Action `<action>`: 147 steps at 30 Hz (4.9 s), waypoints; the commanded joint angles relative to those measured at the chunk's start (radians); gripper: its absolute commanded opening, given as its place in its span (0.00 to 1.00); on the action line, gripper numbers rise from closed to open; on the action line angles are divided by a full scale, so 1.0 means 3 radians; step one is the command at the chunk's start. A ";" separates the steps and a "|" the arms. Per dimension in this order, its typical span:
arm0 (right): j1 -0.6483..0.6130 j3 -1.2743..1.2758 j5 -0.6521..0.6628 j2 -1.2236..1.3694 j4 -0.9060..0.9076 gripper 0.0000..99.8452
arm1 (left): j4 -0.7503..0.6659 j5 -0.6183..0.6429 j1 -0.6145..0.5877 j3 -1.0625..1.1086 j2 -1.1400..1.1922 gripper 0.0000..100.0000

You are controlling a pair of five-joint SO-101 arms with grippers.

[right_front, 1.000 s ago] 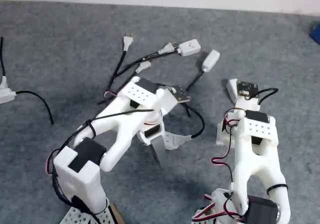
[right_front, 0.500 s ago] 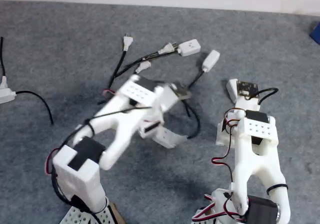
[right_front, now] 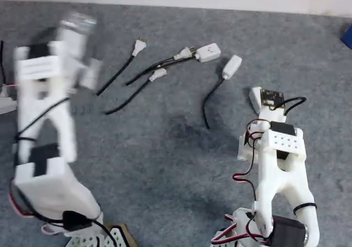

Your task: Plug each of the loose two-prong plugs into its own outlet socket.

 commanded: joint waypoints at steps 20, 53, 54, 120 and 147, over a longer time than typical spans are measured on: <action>-0.0161 -0.0361 0.0041 -0.0059 0.0105 0.39 | 0.0491 -0.0251 -0.0995 -0.1885 0.1133 0.43; -0.0330 -0.5434 0.0164 0.3593 0.1445 0.39 | 0.1263 0.0951 0.0954 -0.1644 0.0831 0.23; -0.0325 -0.5593 0.0164 0.3731 0.1486 0.39 | 0.1263 0.0951 0.0949 -0.1644 0.0826 0.23; -0.1271 -0.5649 0.0399 0.4176 0.2232 0.39 | 0.1130 0.1181 0.0401 -0.1634 0.0862 0.23; -0.1307 -0.5649 0.0322 0.4156 0.1496 0.16 | 0.0450 0.1038 -0.0361 -0.1440 0.1670 0.23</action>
